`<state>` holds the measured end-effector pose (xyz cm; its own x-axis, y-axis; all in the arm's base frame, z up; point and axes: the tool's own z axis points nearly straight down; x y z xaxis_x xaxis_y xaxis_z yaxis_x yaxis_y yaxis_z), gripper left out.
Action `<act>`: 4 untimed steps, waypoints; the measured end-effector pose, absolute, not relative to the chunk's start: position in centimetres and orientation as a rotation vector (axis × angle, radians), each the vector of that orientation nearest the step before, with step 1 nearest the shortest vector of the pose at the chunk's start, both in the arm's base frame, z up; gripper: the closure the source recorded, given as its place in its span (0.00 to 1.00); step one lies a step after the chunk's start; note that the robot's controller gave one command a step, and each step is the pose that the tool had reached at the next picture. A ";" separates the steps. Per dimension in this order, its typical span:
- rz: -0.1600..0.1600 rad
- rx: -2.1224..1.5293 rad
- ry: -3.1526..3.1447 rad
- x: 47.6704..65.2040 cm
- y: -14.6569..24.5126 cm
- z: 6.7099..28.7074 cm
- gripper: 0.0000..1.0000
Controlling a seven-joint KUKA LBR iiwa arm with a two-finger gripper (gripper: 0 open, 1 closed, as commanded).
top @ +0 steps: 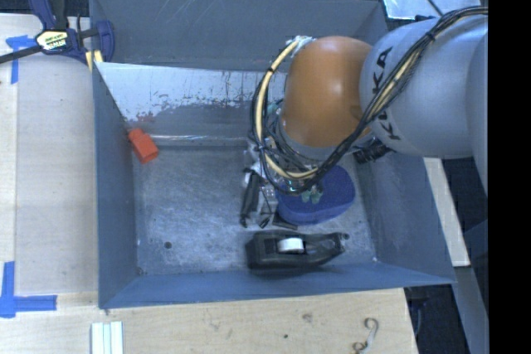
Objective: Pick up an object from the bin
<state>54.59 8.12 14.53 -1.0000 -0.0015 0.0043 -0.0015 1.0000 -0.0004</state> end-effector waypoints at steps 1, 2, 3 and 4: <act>-0.002 0.274 -3.147 54.2 4.3 7.2 0.00; 0.001 0.989 -2.989 56.9 5.4 10.1 0.00; 0.000 1.473 -2.782 59.6 7.9 10.2 0.00; -0.002 2.122 -2.321 62.6 4.8 7.0 0.00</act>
Offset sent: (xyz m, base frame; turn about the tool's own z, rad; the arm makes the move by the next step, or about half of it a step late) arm -0.0082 -0.0375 -0.0753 -0.1741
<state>62.64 4.81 6.96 -0.0894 -0.9960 -0.0030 -0.9960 0.0894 -0.0014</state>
